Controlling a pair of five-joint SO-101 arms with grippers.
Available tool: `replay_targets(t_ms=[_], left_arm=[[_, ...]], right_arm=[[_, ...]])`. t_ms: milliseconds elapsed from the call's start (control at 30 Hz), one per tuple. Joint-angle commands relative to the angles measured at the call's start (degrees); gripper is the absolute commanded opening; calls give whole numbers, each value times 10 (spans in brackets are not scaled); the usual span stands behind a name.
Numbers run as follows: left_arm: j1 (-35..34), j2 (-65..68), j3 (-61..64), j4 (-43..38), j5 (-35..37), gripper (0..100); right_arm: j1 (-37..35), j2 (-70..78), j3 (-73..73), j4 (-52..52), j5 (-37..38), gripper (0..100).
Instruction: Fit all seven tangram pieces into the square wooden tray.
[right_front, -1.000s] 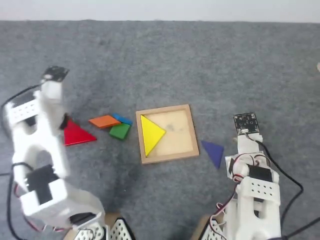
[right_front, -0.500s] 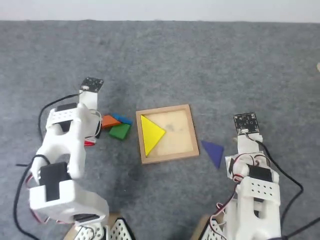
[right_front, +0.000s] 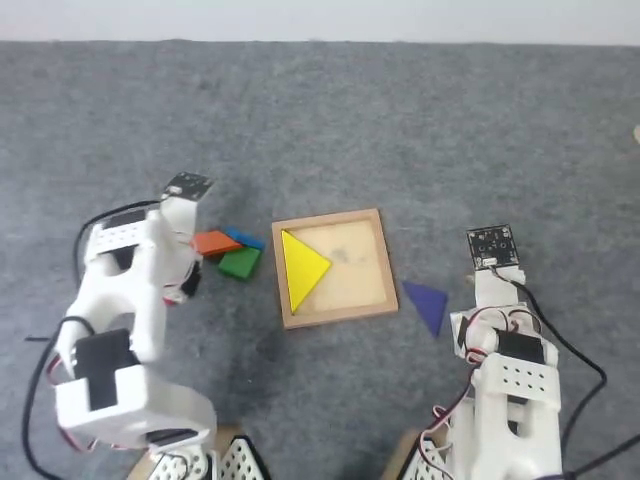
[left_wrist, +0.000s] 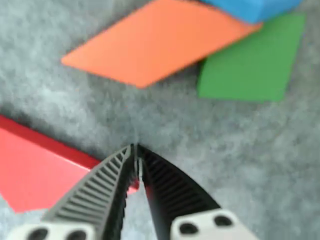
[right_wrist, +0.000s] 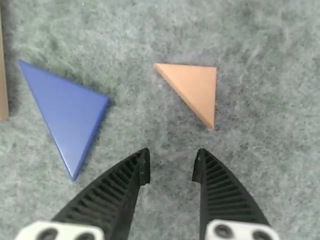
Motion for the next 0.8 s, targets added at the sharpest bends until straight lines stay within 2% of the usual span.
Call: replay_targets(t_ms=[0, 100, 200, 300, 433, 567, 767], left_arm=[[-72, -25, 0, 40, -65, 14], [-101, -42, 6, 48, -128, 13], [-110, -120, 32, 34, -175, 13], [-125, -246, 68, 18, -181, 13], [-171, -411, 94, 50, -178, 15], [-209, -482, 106, 99, -126, 30], [-207, -397, 107, 109, 27, 181]], right_arm=[[5, -14, -6, -9, -1, 154], [5, -14, -6, -9, -1, 154], [5, -14, -6, -9, -1, 154], [5, -14, -5, -9, -1, 154], [5, -14, -5, -9, -1, 154], [2, -14, -5, -9, -1, 154], [2, -10, -5, -9, -1, 154]])
